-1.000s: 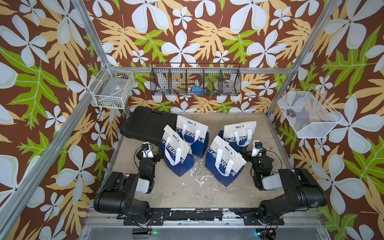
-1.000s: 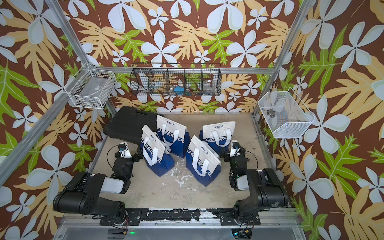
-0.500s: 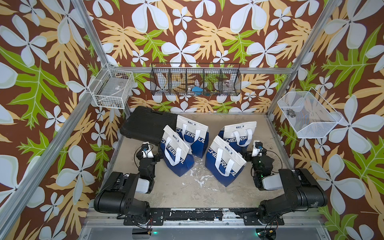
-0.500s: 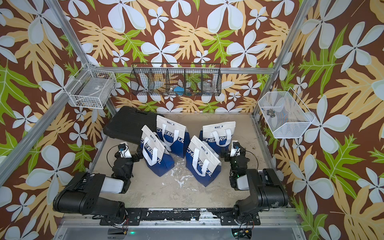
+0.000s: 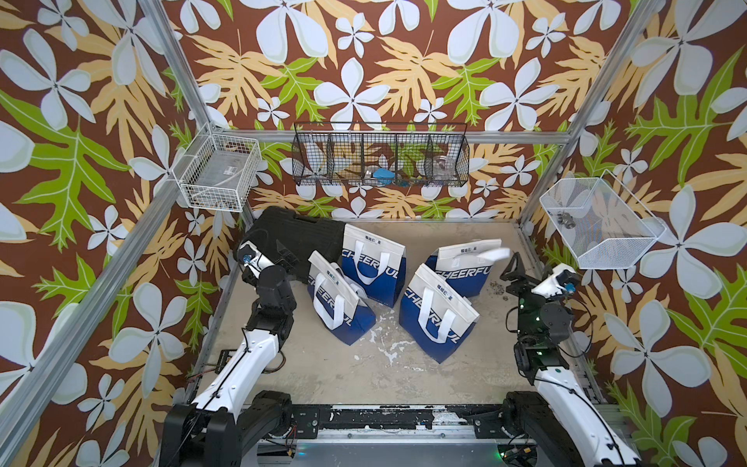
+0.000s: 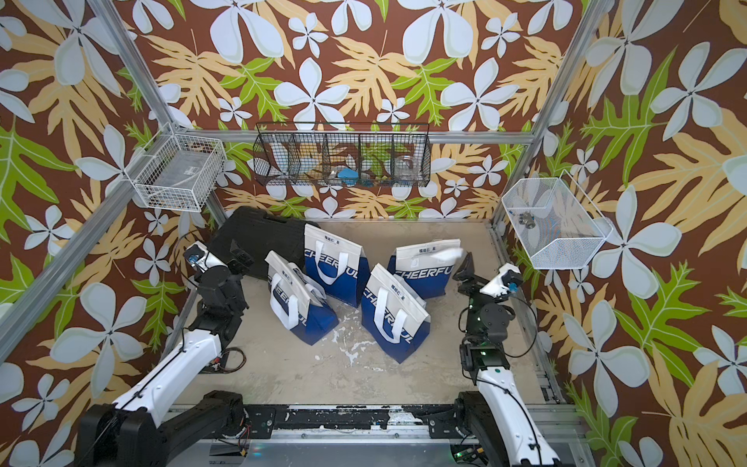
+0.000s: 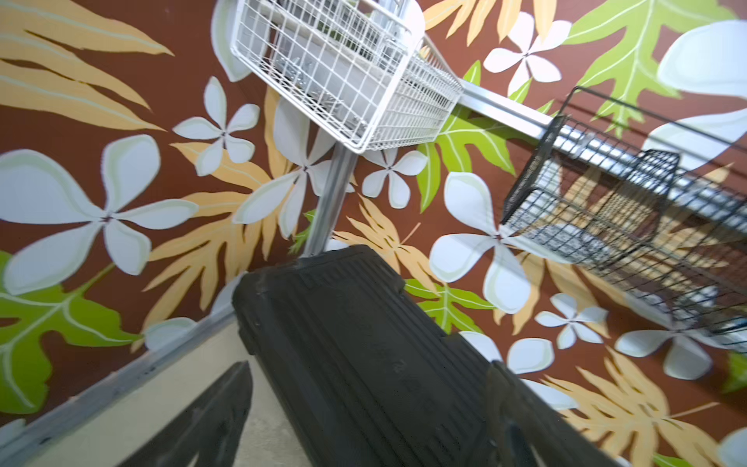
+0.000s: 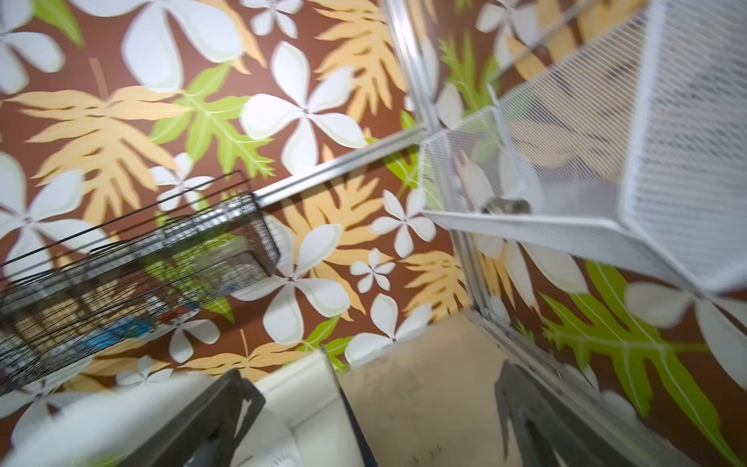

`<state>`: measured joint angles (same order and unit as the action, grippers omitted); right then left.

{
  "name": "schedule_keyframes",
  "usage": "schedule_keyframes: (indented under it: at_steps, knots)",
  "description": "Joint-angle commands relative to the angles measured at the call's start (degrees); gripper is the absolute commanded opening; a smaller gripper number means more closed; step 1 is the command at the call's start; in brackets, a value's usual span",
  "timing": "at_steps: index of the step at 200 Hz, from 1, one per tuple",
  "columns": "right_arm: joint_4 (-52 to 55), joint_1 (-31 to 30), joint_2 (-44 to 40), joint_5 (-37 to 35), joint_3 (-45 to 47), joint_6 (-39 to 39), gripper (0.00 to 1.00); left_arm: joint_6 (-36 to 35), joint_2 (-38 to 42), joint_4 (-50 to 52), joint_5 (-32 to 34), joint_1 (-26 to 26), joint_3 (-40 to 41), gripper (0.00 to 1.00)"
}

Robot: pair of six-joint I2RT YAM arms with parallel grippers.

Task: Open the takeout bag
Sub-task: Adjust the takeout bag at the center of the board.

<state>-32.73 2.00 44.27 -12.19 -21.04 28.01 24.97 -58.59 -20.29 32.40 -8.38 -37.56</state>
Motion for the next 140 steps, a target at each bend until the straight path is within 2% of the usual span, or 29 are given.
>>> schedule_keyframes:
  at_steps: [1, 20, 46, 58, 74, 97, 121, 140]
  knots:
    - [29.20, -1.65, 4.17, 8.25, -11.65, 7.72, 0.88, 11.04, 5.03, 20.11, -11.48, -2.05, -1.78, 0.87]
    - [45.68, -8.46, 6.05, 0.14, -20.32, 6.10, 0.92, 11.61, 10.07, 26.50, -16.81, -6.45, -4.59, 0.85]
    - [55.25, -11.79, -0.77, -3.19, -25.56, 3.11, 0.95, 10.09, 14.90, 33.24, -19.35, -11.18, -7.83, 0.81]
    - [60.93, -11.93, -1.86, -4.69, -30.23, 2.02, 0.90, 8.96, 14.82, 35.71, -22.80, -12.27, -10.22, 0.78]
    - [70.42, -11.93, 0.94, -6.24, -38.37, 0.96, 0.82, 8.94, 13.56, 37.04, -28.58, -13.96, -12.70, 0.73]
    - [82.29, -11.93, 5.70, 0.72, -47.58, 2.02, 0.79, 9.41, 10.67, 36.92, -35.50, -18.58, -15.58, 0.70]
    - [84.96, -12.05, 1.55, 5.75, -45.96, 3.48, 0.77, 7.66, 8.11, 36.79, -36.22, -26.37, -18.35, 0.70]
    - [83.34, -12.18, -1.76, 11.35, -44.98, -0.28, 0.74, 6.16, 5.76, 36.39, -36.66, -32.22, -19.36, 0.70]
